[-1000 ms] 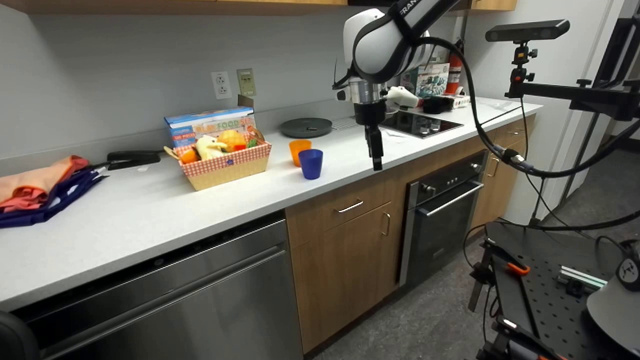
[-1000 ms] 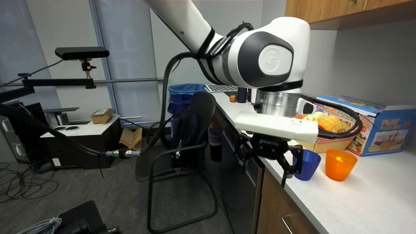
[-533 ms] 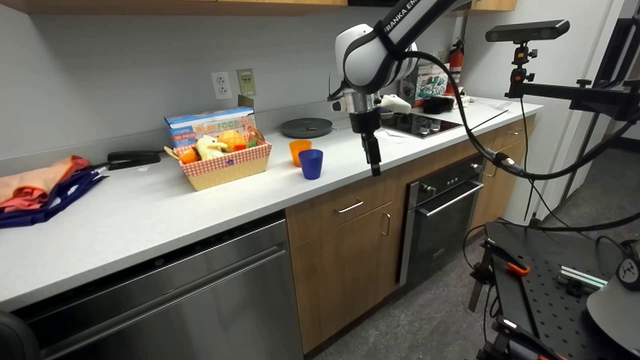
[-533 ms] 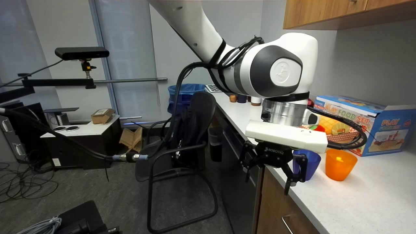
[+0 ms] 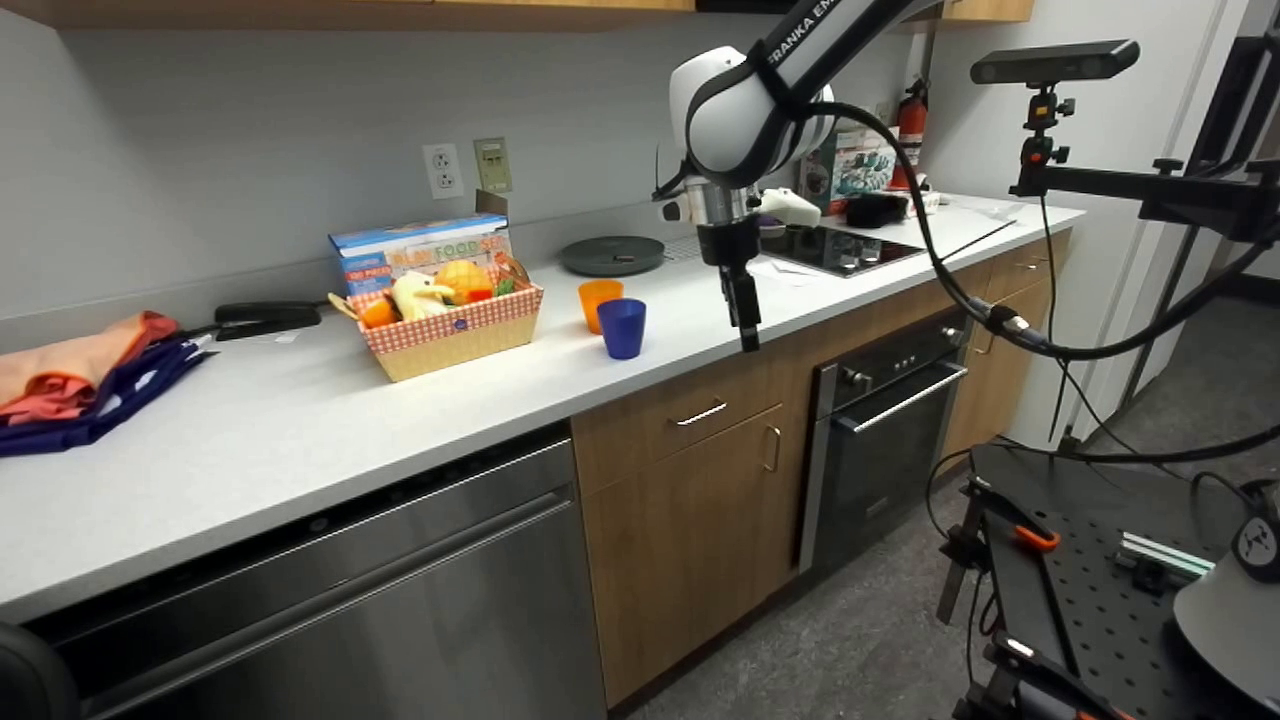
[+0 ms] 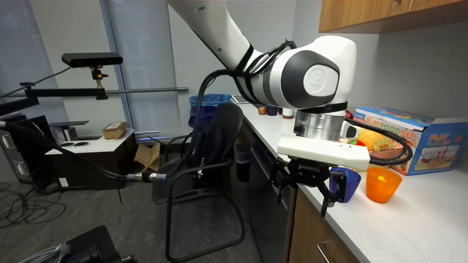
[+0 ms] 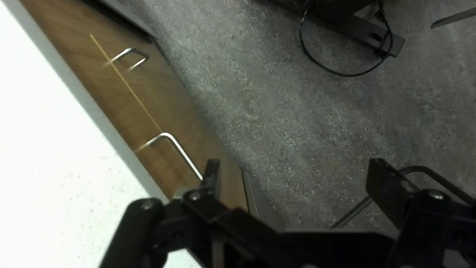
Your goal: Open the drawer to the right of the dishwasher
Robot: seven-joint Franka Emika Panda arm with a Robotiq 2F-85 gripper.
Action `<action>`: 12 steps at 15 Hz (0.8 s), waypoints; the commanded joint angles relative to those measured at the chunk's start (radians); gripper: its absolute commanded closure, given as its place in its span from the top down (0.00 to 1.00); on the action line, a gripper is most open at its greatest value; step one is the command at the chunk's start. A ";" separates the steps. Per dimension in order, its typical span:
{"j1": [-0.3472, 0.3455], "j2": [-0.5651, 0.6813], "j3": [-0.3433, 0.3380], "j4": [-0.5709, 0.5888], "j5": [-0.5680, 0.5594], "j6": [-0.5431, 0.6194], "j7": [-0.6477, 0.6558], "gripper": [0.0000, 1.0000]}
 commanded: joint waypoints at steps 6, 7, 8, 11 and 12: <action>-0.016 -0.009 0.033 0.001 -0.015 0.025 -0.037 1.00; -0.016 -0.009 0.033 0.001 -0.015 0.025 -0.038 1.00; -0.017 -0.009 0.033 0.001 -0.015 0.025 -0.038 1.00; -0.017 -0.009 0.033 0.001 -0.015 0.025 -0.039 1.00; -0.015 -0.002 0.031 0.005 -0.022 0.037 -0.030 1.00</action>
